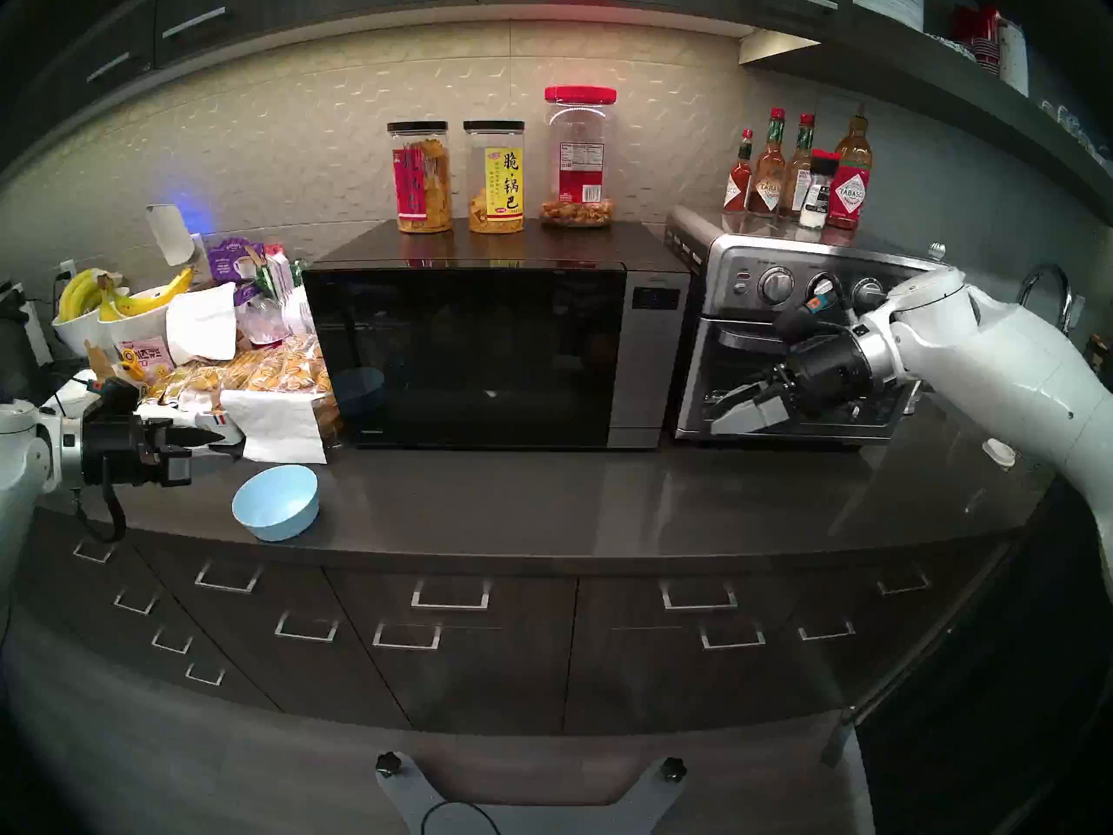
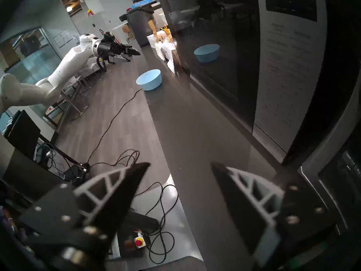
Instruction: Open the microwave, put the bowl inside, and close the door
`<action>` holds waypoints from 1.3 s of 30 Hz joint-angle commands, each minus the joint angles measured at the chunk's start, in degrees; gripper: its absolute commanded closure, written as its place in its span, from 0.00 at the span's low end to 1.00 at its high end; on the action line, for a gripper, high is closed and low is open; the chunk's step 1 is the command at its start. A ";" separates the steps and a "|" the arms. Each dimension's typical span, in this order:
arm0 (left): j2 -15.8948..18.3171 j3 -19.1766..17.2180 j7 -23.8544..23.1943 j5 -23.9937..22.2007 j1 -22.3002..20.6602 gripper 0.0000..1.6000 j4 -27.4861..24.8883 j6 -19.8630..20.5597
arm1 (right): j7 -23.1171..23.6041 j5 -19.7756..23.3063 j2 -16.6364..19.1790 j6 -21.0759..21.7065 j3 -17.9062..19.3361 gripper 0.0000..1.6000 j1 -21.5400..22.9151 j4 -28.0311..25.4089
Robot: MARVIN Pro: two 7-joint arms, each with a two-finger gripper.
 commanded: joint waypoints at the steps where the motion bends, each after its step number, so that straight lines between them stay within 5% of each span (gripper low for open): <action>1: 0.24 -0.96 0.24 -0.04 -0.42 0.00 -0.34 0.02 | -5.09 0.92 0.61 1.47 1.41 0.58 0.78 -3.43; 12: 0.26 -0.92 0.26 -0.07 -0.43 0.00 -0.32 -0.01 | -16.86 1.35 -2.79 3.17 1.75 0.76 -1.53 -5.86; 15: 0.26 -0.93 0.27 -0.07 -0.42 0.00 -0.33 0.00 | -20.01 2.20 -3.81 3.77 1.83 1.00 -2.15 -6.15; 27: 0.25 -0.96 0.29 -0.07 -0.40 0.00 -0.35 0.01 | -30.39 5.87 -7.27 6.52 2.64 1.00 -4.22 -6.02; 39: 0.24 -0.98 0.30 -0.07 -0.39 0.00 -0.37 0.02 | -35.25 6.00 -10.48 7.87 2.48 1.00 -4.88 -2.59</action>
